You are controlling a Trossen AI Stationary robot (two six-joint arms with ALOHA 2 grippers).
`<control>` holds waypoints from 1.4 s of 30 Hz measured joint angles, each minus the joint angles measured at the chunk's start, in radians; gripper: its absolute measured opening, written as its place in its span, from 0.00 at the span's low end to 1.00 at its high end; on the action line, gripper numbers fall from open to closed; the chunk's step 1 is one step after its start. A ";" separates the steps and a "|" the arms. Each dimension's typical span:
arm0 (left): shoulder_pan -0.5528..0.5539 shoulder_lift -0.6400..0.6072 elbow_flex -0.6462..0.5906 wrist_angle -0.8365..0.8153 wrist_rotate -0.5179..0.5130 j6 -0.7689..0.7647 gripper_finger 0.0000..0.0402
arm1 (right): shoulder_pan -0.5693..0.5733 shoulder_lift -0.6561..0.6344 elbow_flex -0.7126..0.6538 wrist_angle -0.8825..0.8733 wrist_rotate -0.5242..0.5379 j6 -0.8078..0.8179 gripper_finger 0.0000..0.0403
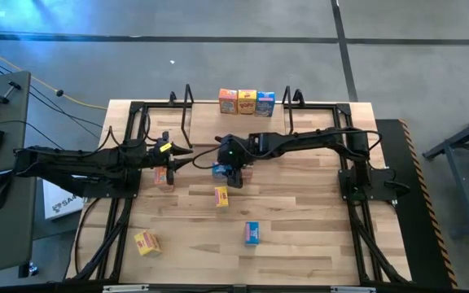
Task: Stack cereal on shelf
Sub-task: Put the top blue cereal box aligned with the other blue cereal box on the shelf
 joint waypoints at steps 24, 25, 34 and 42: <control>0.000 0.000 -0.001 -0.004 -0.005 0.007 0.30 | -0.119 -0.130 0.459 -0.550 0.150 -0.312 0.34; 0.000 0.000 -0.001 -0.004 -0.005 0.007 0.30 | -0.145 -0.143 0.441 -0.559 0.150 -0.311 0.34; 0.001 0.000 -0.001 -0.007 -0.029 0.027 0.30 | -0.366 -0.297 0.022 -0.353 0.014 -0.395 0.34; 0.001 0.000 -0.001 -0.005 -0.029 0.008 0.30 | -0.493 -0.343 -0.173 -0.222 -0.004 -0.463 0.34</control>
